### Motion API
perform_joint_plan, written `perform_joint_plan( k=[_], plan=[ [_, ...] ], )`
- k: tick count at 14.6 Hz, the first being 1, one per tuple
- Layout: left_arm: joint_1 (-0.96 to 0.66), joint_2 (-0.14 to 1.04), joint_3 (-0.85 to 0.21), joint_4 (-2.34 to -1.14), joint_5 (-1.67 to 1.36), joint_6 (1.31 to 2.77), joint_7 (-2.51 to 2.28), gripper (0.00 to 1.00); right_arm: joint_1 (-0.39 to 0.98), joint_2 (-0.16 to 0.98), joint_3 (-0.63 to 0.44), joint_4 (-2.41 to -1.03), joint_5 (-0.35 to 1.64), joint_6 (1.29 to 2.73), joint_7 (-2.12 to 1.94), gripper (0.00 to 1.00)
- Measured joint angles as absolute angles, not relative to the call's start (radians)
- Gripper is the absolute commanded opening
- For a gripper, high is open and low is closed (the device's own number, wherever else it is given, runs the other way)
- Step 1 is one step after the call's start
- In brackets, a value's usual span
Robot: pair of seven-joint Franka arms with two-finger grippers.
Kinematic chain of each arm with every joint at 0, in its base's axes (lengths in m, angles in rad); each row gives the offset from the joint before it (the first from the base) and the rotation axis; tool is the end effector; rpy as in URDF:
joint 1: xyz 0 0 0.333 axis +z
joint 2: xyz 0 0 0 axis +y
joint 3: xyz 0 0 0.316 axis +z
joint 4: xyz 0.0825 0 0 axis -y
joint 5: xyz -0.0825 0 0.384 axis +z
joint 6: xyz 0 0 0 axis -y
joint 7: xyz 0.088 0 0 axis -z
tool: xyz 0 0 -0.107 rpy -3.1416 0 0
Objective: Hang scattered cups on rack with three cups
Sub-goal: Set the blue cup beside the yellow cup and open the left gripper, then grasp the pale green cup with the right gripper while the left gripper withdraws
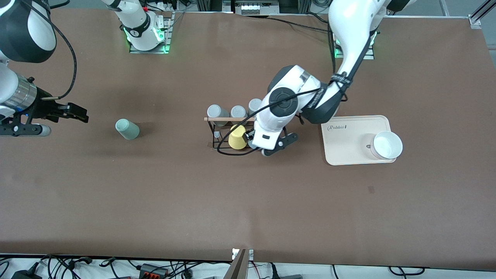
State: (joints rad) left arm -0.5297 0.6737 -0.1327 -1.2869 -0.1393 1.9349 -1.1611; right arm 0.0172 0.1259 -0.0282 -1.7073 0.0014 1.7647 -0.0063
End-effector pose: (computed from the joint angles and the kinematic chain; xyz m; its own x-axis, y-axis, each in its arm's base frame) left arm 0.5865 -0.4406 0.3541 0.8233 0.5297 -0.2040 0.5502 -0.8330 0.0574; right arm 0.5942 -0.0057 0.5035 0.9976 -0.0050 -0.0684 -0.0049 -1.0000 0.0018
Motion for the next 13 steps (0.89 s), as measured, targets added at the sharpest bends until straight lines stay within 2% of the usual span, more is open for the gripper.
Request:
perform_joint_plan(
  k=[1, 8, 13],
  plan=[
    [-0.51, 0.653, -0.13, -1.284, -0.139, 1.906, -1.151, 1.0, 0.018, 0.129, -0.028, -1.708, 0.001, 1.763, -0.006, 1.0],
    [-0.283, 0.461, -0.121, -1.28, -0.118, 1.639, -0.906, 1.0, 0.046, 0.199, -0.026, -1.759, 0.001, 1.759, -0.006, 1.0],
    [-0.159, 0.331, -0.118, -1.343, -0.081, 1.603, -0.634, 1.0, 0.066, 0.302, -0.025, -1.769, 0.001, 1.784, -0.003, 1.0]
  ],
)
